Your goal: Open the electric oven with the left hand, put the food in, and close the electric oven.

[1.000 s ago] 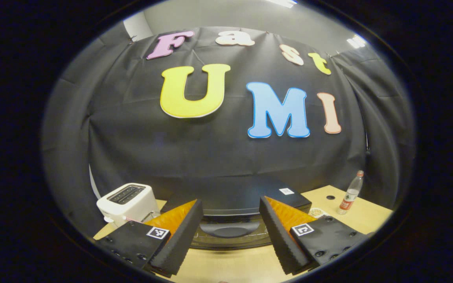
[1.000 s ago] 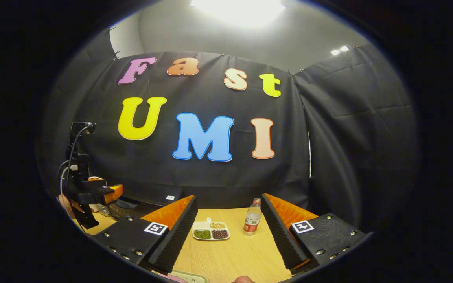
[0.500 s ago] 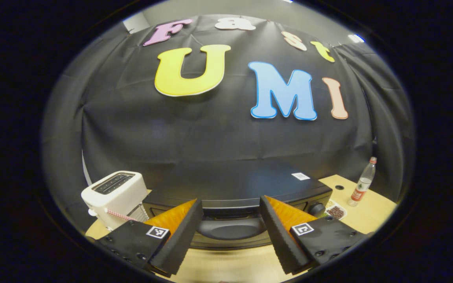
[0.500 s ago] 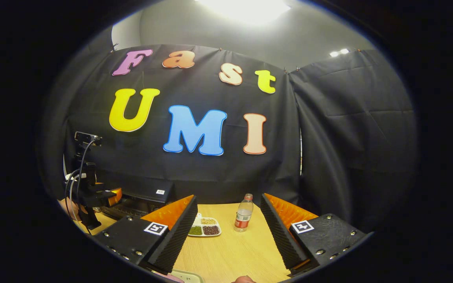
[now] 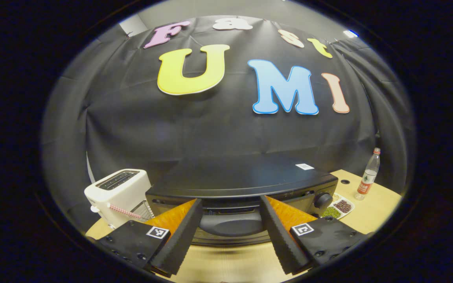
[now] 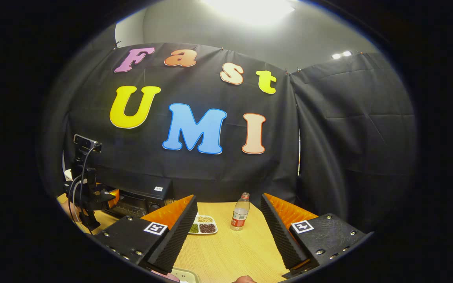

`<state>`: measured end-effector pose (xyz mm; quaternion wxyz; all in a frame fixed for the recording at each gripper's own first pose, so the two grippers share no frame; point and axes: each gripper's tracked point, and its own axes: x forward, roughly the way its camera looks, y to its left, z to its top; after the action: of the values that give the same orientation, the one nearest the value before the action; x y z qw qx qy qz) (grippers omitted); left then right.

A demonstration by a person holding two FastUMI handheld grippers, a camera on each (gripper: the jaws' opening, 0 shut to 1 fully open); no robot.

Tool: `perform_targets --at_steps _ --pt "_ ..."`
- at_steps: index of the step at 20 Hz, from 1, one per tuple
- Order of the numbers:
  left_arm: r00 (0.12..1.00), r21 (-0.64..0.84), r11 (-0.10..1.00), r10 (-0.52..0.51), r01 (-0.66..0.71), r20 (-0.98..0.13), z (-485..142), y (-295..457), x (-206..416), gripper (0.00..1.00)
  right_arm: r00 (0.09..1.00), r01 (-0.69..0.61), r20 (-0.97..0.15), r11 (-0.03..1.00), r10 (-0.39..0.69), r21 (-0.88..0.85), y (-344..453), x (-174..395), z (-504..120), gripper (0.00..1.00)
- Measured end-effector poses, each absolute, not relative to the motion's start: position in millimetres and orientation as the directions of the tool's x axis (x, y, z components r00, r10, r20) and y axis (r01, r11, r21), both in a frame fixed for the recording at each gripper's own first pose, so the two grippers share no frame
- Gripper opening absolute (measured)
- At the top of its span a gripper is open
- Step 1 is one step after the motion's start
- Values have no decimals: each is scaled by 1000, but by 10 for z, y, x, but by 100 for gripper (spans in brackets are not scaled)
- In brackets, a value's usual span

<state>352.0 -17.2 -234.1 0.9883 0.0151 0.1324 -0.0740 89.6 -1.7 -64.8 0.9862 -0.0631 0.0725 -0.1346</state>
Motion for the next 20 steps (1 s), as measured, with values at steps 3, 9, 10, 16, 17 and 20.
perform_targets --at_steps 3,9,10,16,17,20 --pt "953 7 989 -140 147 -268 -2361 -154 3384 100 956 248 -127 958 -266 -141 -27 869 -649 99" --pt "941 16 991 -119 130 -316 -2514 -106 3044 100 961 227 -129 965 -244 -130 -52 803 -624 99" --pt "934 14 992 -116 129 -339 -2587 -83 2987 100 962 224 -128 966 -240 -129 -53 794 -615 99" --pt "921 16 991 -115 131 -372 -2726 -78 2768 99 966 210 -127 970 -225 -125 -107 715 -592 99" --pt "918 18 991 -114 130 -381 -2755 -80 2739 97 967 207 -128 971 -222 -121 -104 700 -605 99" --pt "913 21 991 -114 132 -393 -2814 -72 2679 98 967 199 -136 972 -215 -122 -115 680 -622 99"
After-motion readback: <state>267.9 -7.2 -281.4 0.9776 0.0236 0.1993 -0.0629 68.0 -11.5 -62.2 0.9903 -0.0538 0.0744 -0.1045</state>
